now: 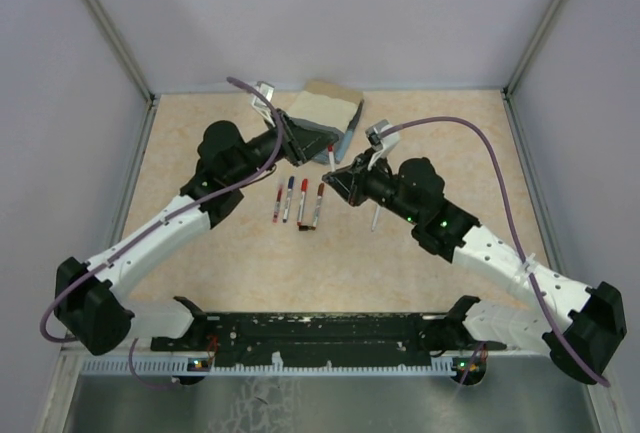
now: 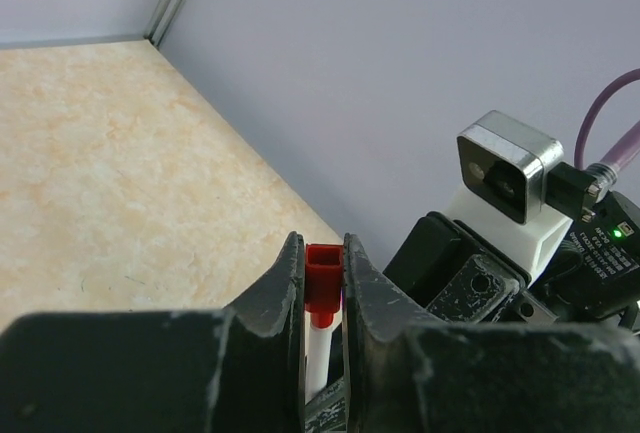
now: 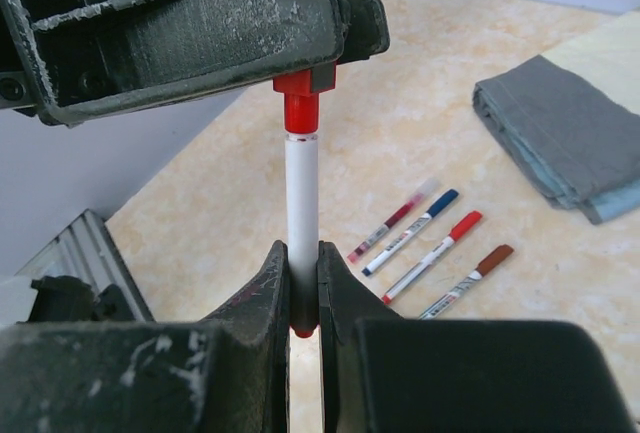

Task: Insert the pens into the pen caps
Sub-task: Press the pen cap onto the pen.

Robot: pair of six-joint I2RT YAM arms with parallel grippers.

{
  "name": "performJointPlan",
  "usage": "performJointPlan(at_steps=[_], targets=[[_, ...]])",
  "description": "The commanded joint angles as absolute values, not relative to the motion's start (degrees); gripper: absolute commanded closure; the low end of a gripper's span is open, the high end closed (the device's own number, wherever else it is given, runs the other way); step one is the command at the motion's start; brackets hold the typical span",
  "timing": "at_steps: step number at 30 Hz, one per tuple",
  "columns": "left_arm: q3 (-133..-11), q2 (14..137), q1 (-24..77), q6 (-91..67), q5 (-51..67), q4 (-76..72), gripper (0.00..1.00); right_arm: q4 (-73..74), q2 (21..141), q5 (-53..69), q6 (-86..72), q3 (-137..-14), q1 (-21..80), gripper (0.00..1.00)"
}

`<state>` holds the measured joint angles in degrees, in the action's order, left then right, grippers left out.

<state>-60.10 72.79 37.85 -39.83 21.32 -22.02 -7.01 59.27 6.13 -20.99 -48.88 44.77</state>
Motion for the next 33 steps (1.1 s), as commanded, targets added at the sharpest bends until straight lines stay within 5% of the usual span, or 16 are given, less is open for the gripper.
performJointPlan(at_steps=[1, 33], targets=[[-61.62, 74.55, 39.33, -40.41, 29.36, -15.83, 1.0, -16.31, 58.01, -3.0, -15.98, -53.54, 44.23, 1.0], [-66.89, 78.66, 43.42, -32.97, 28.79, -1.66, 1.0, -15.4, 74.32, -0.25, -2.77, -97.75, 35.77, 1.0]])
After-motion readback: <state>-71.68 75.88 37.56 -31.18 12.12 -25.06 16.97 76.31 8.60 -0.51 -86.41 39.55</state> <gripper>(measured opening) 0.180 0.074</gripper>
